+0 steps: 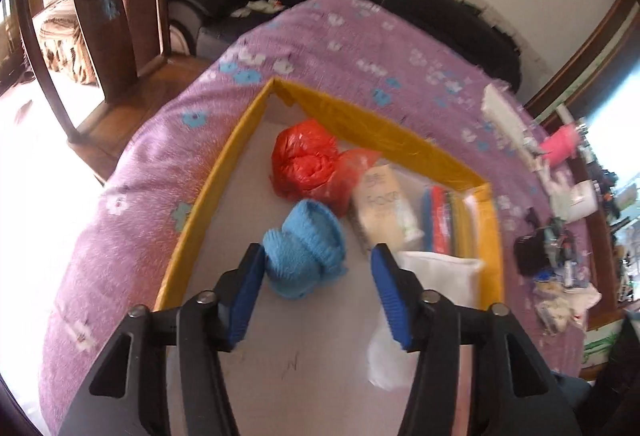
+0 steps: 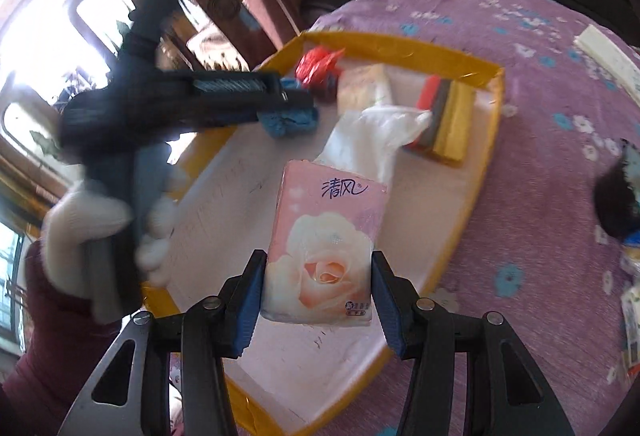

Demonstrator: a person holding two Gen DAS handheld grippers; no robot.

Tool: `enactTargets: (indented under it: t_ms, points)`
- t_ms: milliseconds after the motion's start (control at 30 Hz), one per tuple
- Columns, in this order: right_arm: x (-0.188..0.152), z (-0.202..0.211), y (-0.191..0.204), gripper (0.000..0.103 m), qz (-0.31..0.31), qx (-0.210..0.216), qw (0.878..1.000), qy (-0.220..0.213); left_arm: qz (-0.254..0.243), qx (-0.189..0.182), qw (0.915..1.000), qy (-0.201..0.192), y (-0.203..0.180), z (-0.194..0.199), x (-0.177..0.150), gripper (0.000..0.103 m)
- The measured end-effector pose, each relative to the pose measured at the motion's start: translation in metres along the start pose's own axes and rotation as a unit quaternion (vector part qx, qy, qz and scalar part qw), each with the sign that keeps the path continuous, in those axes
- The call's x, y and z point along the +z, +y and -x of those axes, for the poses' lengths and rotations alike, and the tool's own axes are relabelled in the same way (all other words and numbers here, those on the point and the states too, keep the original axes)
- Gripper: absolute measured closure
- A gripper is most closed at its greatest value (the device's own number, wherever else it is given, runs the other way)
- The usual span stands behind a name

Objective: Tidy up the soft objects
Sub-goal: 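Open the left tool to drop the blue sock into the tray, then lower the pink tissue pack into the tray and open the right tool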

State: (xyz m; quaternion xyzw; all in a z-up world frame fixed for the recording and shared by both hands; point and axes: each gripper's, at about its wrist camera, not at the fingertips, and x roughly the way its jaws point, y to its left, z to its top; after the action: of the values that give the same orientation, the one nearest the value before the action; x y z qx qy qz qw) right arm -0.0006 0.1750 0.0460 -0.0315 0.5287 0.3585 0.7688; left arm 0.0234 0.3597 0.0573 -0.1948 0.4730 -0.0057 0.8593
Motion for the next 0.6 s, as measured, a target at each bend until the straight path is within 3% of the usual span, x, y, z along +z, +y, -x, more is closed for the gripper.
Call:
enactTargets:
  t_ms: [300,433,600]
  points:
    - [0.034,-0.04,0.018,0.047,0.021,0.015,0.999,0.024,0.022,0.005,0.9915,-0.128,0.025,0.091,-0.019,0.027]
    - [0.051,-0.053,0.021,0.047,0.019,0.022,0.999,0.025,0.039,0.007,0.9891,-0.142,0.037,0.102,-0.028,0.027]
    - [0.05,-0.057,0.036,0.047,0.038,0.066,0.997,0.032,0.052,0.013,0.9866,-0.154,0.044,0.11,-0.036,0.027]
